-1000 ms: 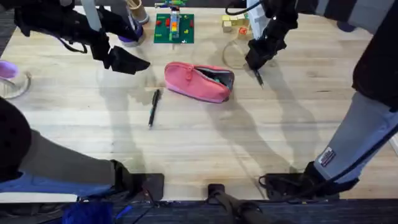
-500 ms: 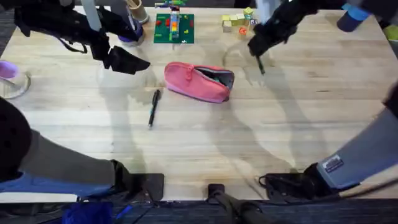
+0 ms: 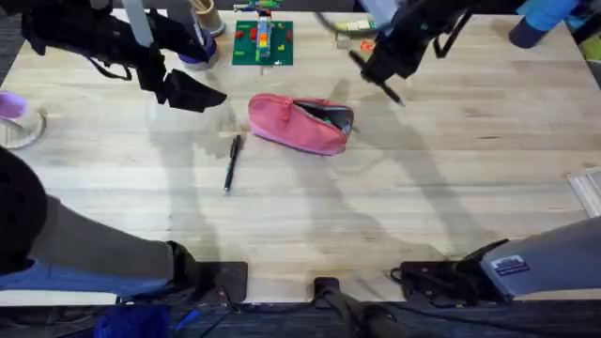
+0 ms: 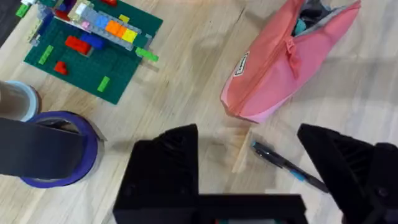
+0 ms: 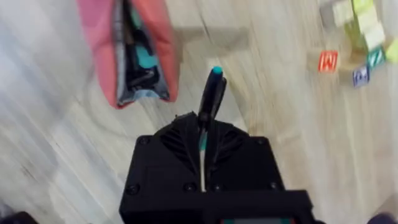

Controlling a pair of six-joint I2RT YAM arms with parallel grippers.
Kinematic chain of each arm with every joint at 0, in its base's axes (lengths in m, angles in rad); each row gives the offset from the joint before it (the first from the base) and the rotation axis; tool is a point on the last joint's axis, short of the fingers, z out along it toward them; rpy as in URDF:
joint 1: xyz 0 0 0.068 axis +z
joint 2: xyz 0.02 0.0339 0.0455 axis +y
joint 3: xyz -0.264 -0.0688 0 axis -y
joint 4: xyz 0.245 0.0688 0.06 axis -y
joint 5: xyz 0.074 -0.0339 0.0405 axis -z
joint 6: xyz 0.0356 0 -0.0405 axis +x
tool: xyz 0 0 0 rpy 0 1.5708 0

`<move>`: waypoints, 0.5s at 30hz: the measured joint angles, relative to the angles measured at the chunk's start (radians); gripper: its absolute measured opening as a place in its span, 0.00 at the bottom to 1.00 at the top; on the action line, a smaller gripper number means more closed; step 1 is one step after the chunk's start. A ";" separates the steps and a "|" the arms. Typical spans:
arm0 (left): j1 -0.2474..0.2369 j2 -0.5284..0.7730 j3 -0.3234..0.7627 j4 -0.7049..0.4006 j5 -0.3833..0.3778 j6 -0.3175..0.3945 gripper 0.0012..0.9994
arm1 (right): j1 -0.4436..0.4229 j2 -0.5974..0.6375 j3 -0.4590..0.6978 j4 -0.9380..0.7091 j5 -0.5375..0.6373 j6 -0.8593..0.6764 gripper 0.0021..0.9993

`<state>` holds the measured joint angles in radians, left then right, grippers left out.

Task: Unzip the bag, pick up the pens from the table one at a time and place them inside, then zip the bag closed.

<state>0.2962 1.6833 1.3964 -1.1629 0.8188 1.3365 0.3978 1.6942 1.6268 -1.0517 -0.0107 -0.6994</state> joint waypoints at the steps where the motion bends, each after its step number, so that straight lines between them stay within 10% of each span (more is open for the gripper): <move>1: 0.000 0.000 0.000 0.000 0.000 0.000 0.99 | 0.014 0.001 0.000 -0.004 -0.002 -0.027 0.03; 15: 0.000 0.000 0.000 0.003 0.000 0.000 0.99 | 0.152 0.053 0.000 -0.053 -0.036 -0.125 0.03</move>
<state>0.2962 1.6833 1.3964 -1.1595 0.8192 1.3365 0.5498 1.7475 1.6268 -1.1049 -0.0463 -0.8249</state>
